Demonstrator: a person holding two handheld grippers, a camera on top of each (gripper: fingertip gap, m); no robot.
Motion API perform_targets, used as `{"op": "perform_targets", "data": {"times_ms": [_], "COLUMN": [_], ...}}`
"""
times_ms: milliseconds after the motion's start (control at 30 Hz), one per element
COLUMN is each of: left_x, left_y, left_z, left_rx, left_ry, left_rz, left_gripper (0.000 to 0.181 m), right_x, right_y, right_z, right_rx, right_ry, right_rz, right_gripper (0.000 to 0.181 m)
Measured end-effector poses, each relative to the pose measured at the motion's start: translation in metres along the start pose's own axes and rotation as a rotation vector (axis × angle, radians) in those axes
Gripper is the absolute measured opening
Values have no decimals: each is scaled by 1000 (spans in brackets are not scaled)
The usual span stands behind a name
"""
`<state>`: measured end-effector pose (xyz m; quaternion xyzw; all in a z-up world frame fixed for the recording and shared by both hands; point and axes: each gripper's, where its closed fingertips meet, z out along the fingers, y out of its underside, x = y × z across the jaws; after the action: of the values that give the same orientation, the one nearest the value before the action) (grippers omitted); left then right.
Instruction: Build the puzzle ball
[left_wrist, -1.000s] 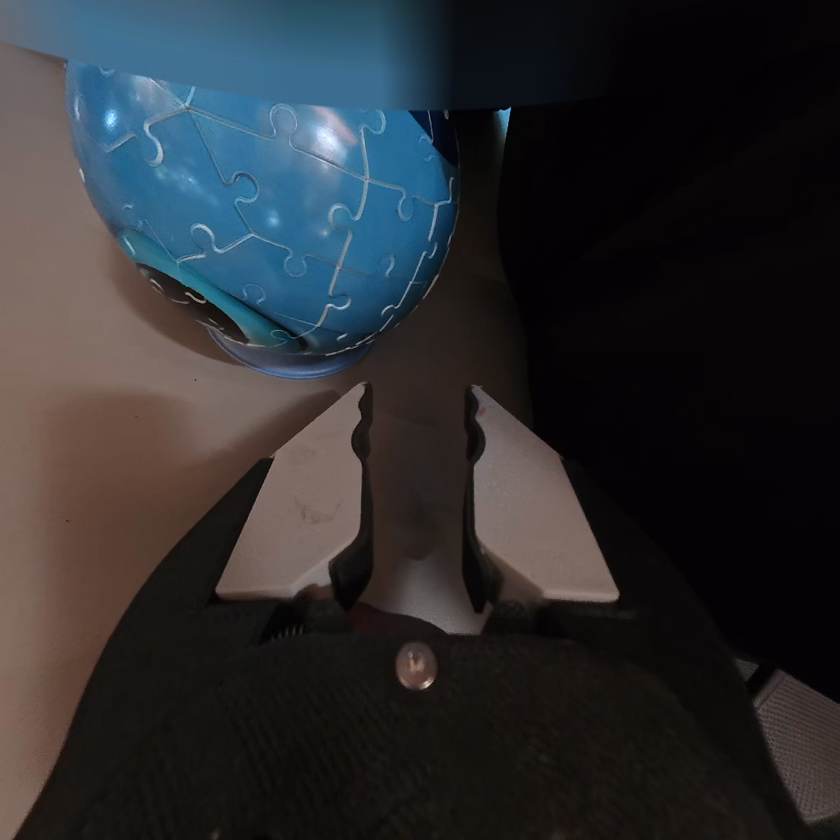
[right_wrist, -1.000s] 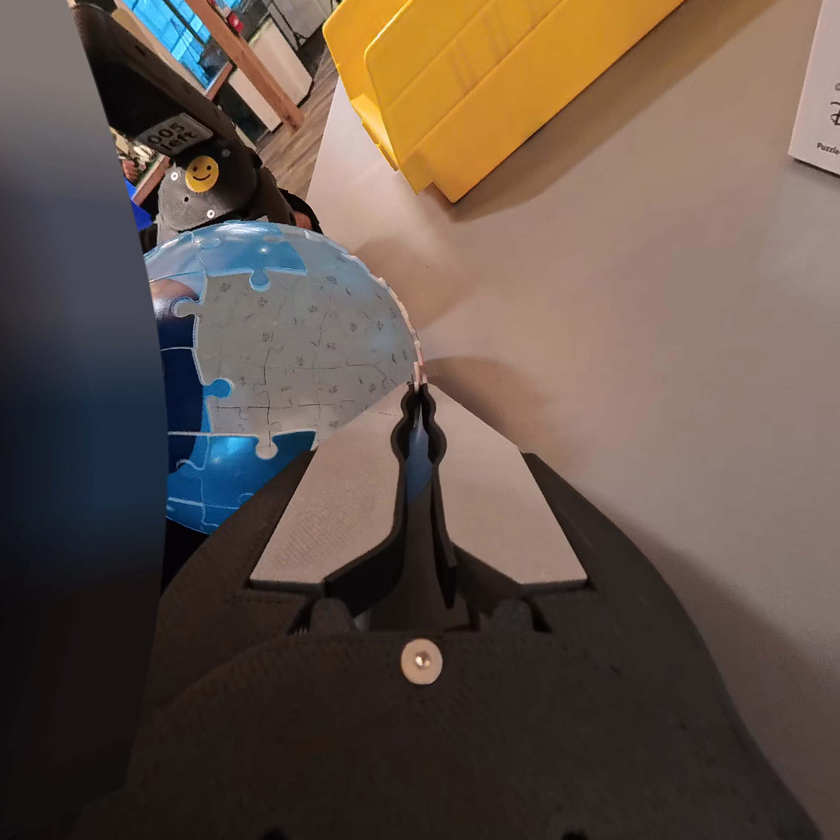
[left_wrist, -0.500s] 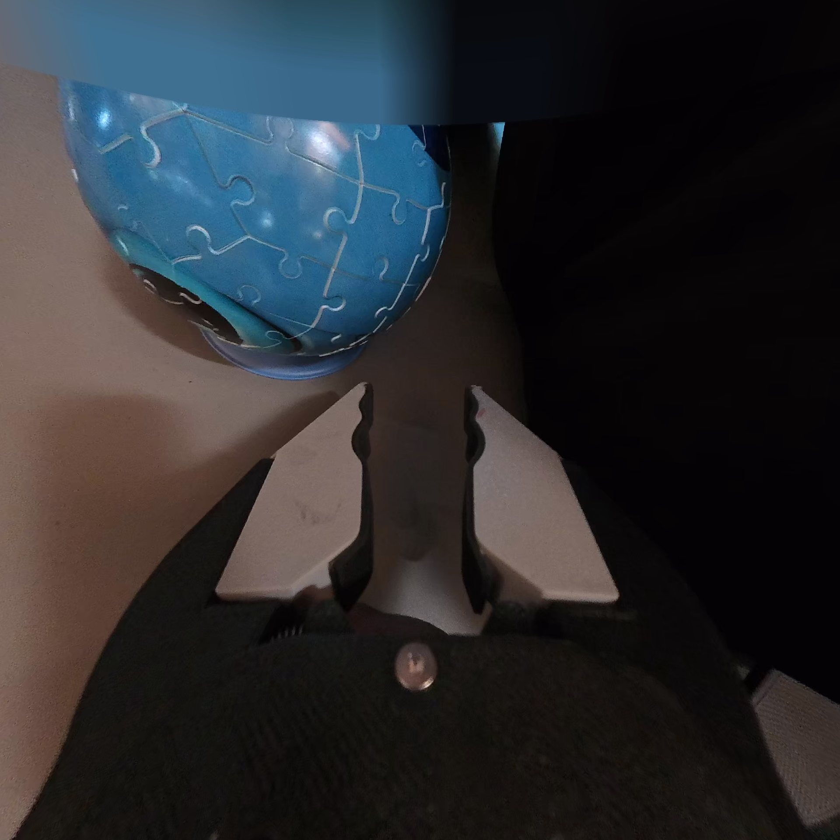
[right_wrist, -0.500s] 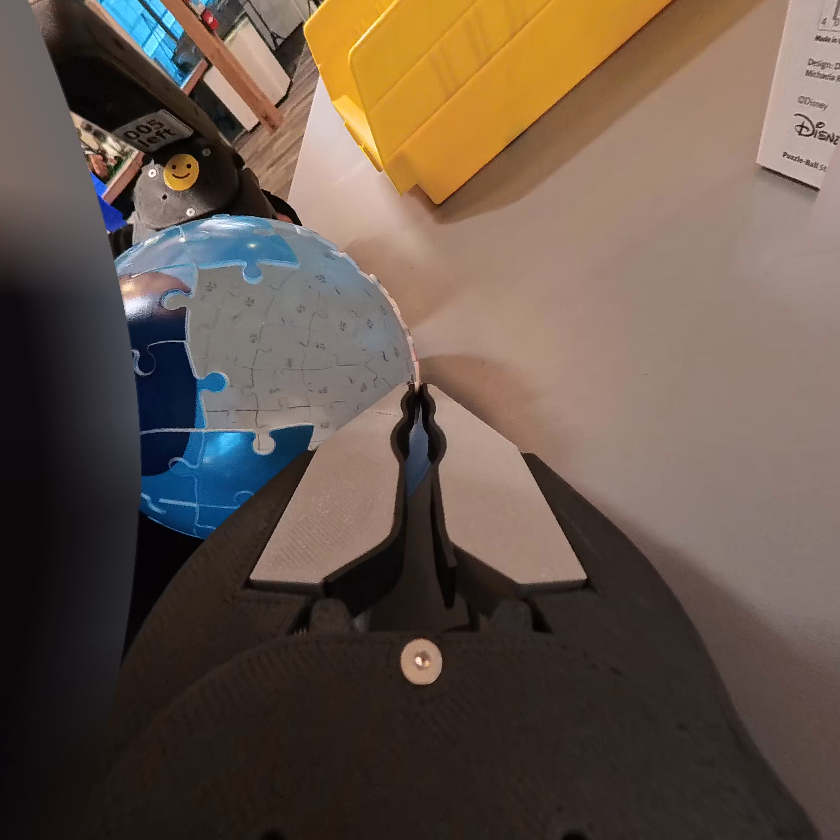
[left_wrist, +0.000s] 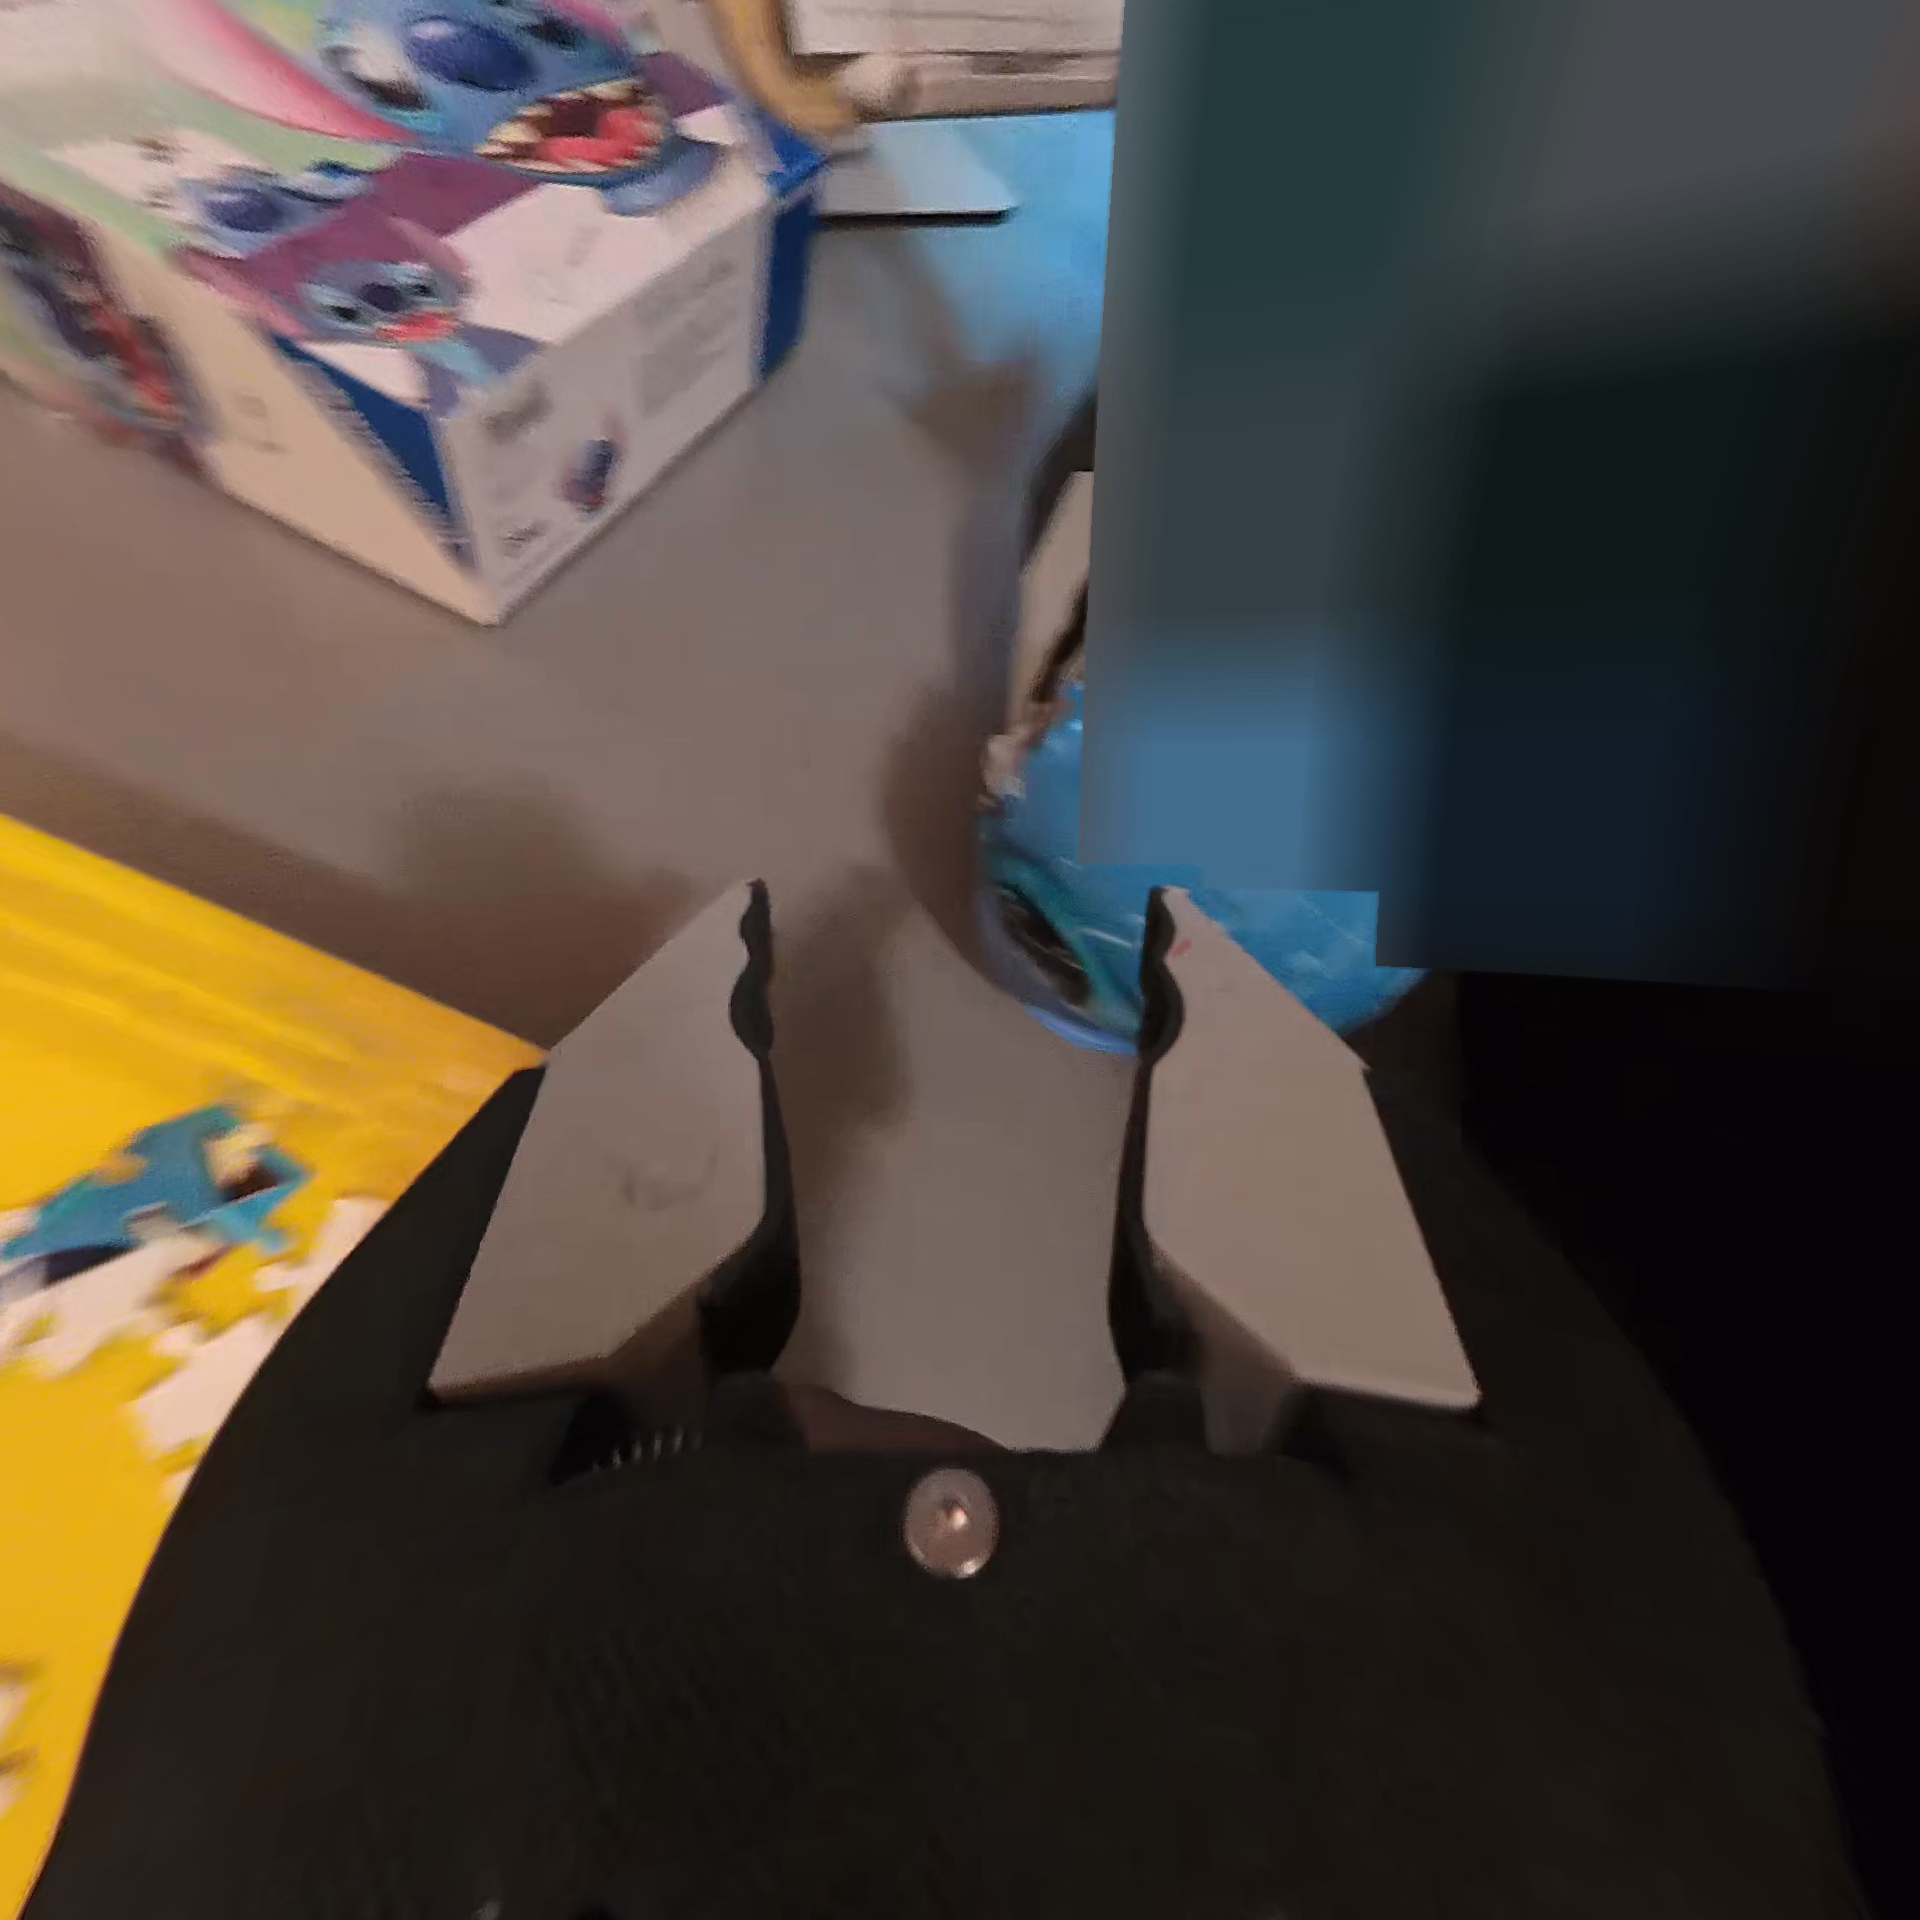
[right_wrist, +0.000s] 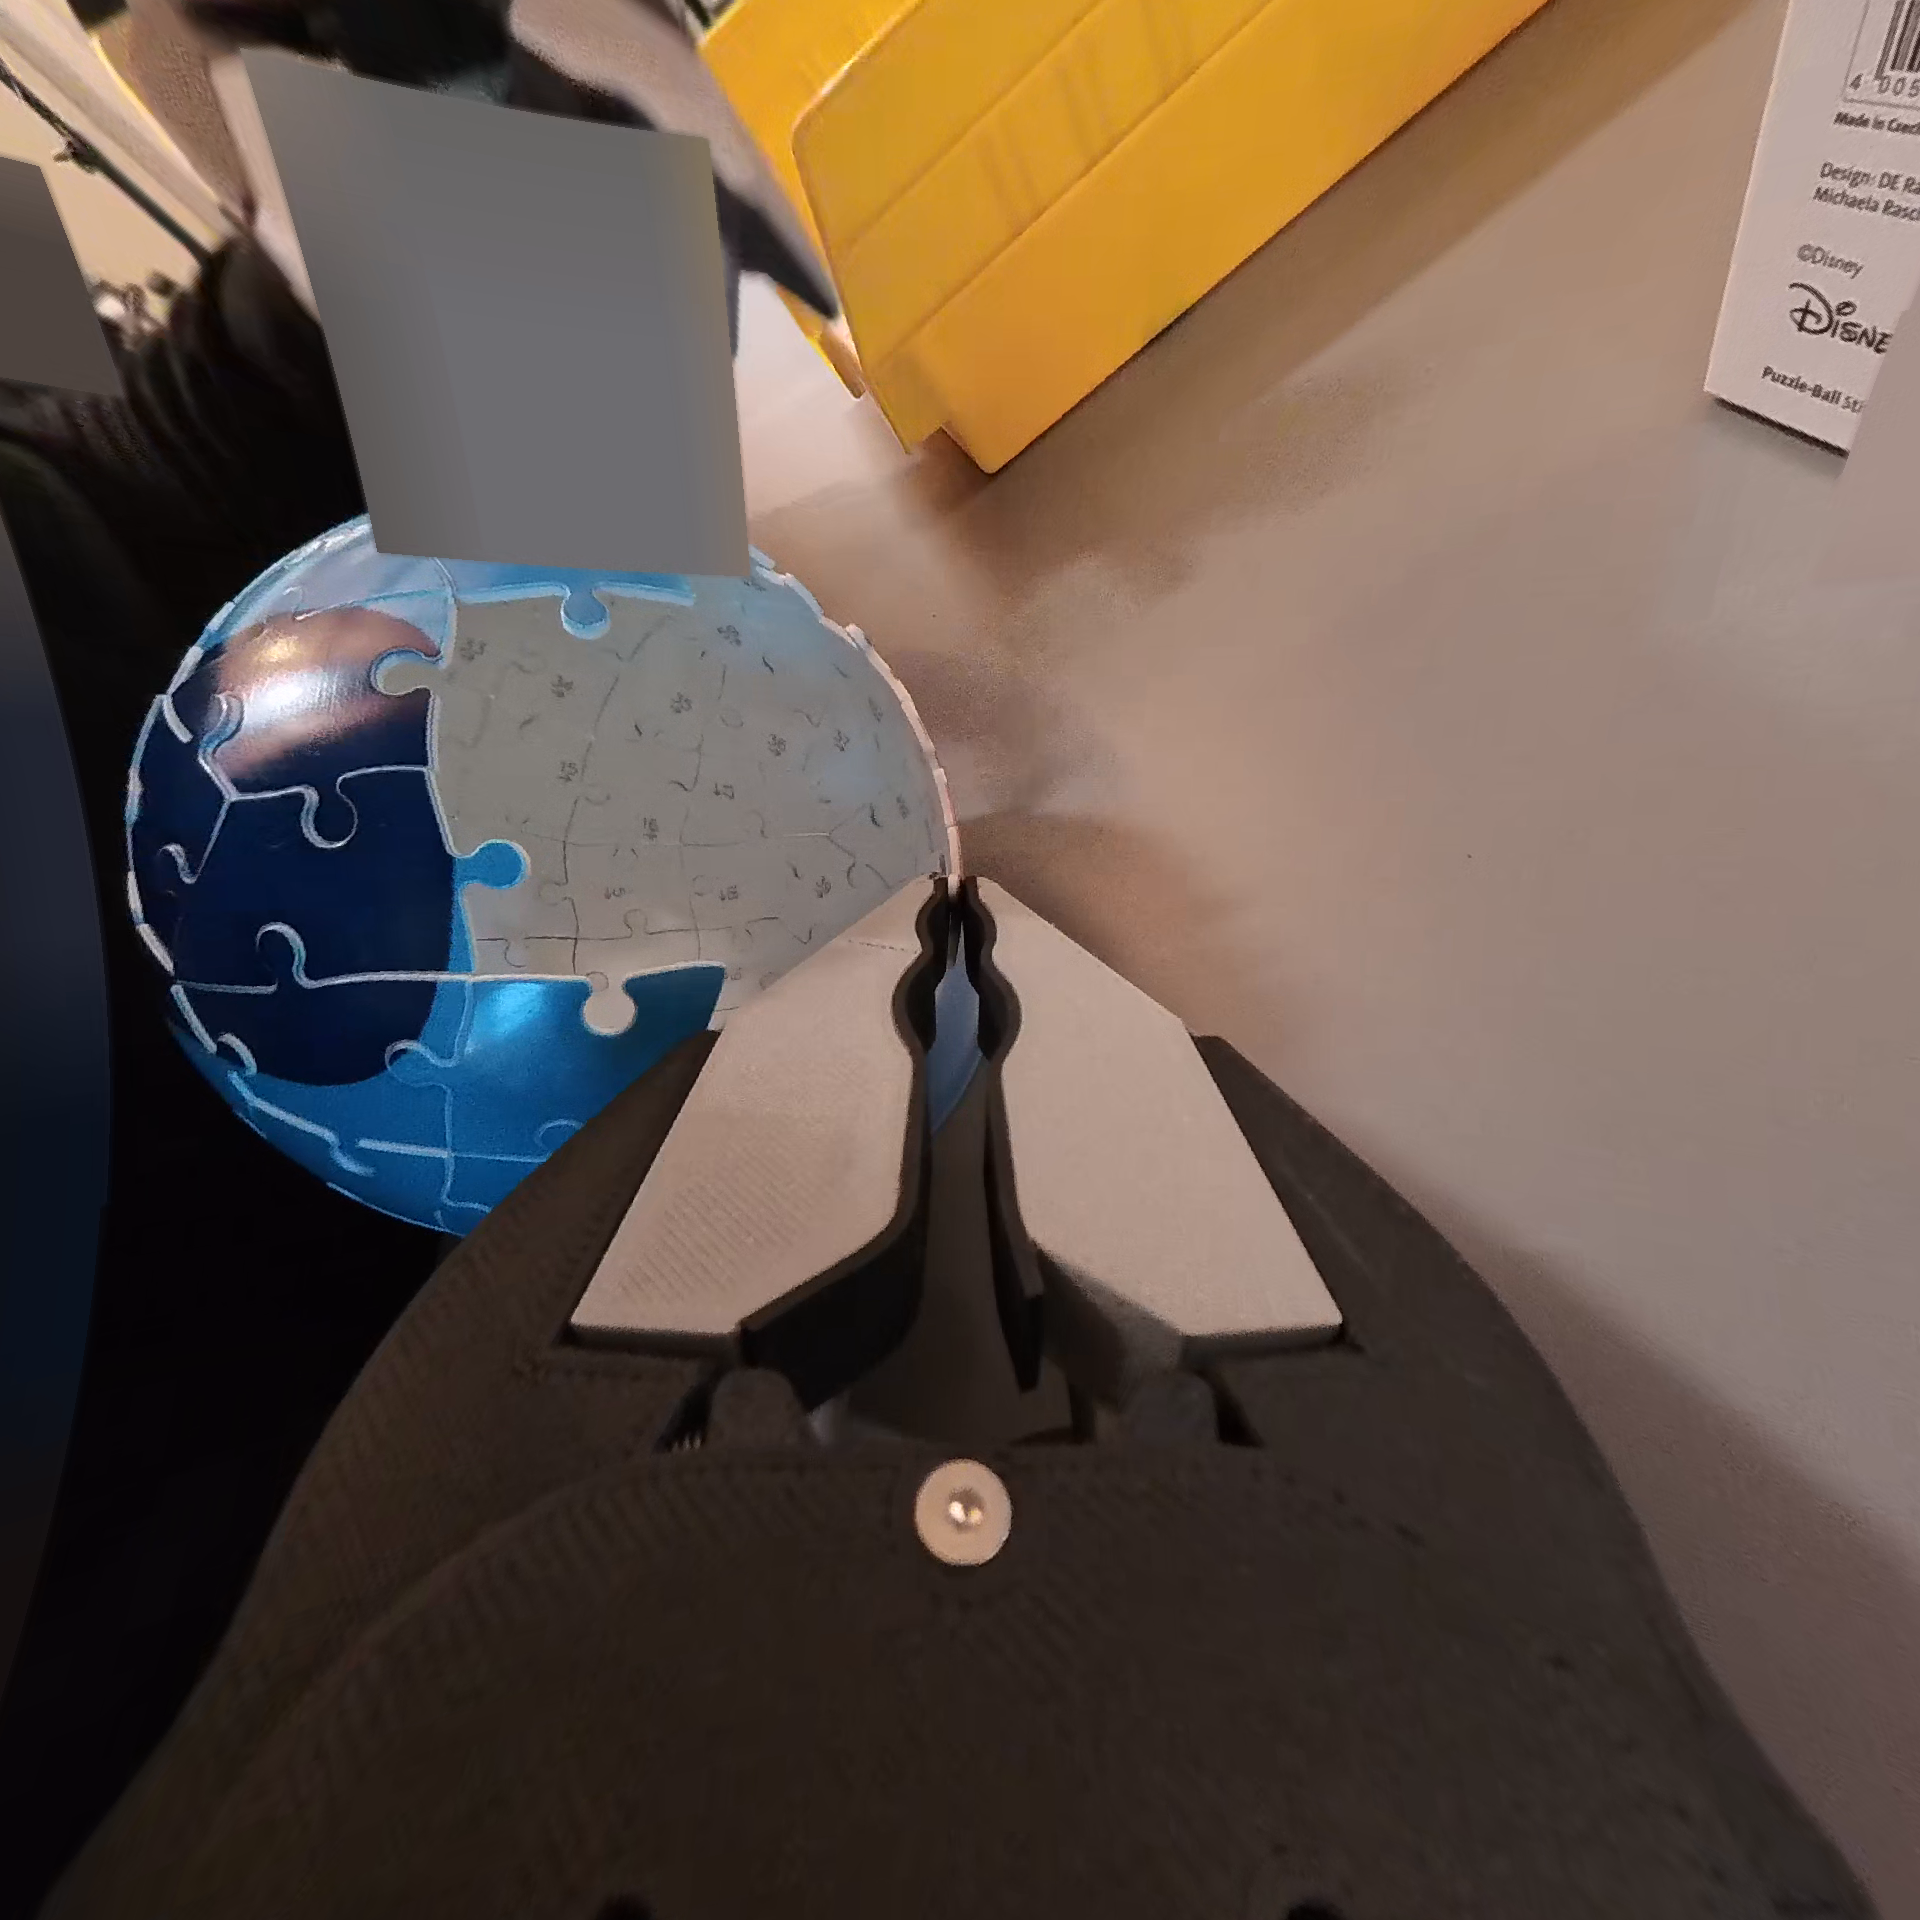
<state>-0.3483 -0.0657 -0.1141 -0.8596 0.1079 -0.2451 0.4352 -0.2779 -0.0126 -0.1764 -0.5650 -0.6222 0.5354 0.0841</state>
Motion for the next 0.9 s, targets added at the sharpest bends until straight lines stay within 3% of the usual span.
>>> {"op": "perform_targets", "data": {"times_ms": [100, 367, 600, 900], "left_x": [-21, -11, -4, 12], "left_y": [-18, -47, -9, 17], "left_z": [7, 63, 99, 109], "left_rx": [-107, -371, -810, -1014], "left_ry": [-113, -62, 172, 293], "left_rz": [25, 135, 120, 158], "left_gripper": [44, 36, 35, 29], "right_x": [0, 1, 1, 1], "right_y": [0, 0, 0, 0], "right_z": [0, 0, 0, 0], "right_rx": [0, 0, 4, 4], "right_ry": [-1, 4, 14, 14], "right_rz": [0, 1, -3, 0], "right_gripper": [0, 0, 0, 0]}}
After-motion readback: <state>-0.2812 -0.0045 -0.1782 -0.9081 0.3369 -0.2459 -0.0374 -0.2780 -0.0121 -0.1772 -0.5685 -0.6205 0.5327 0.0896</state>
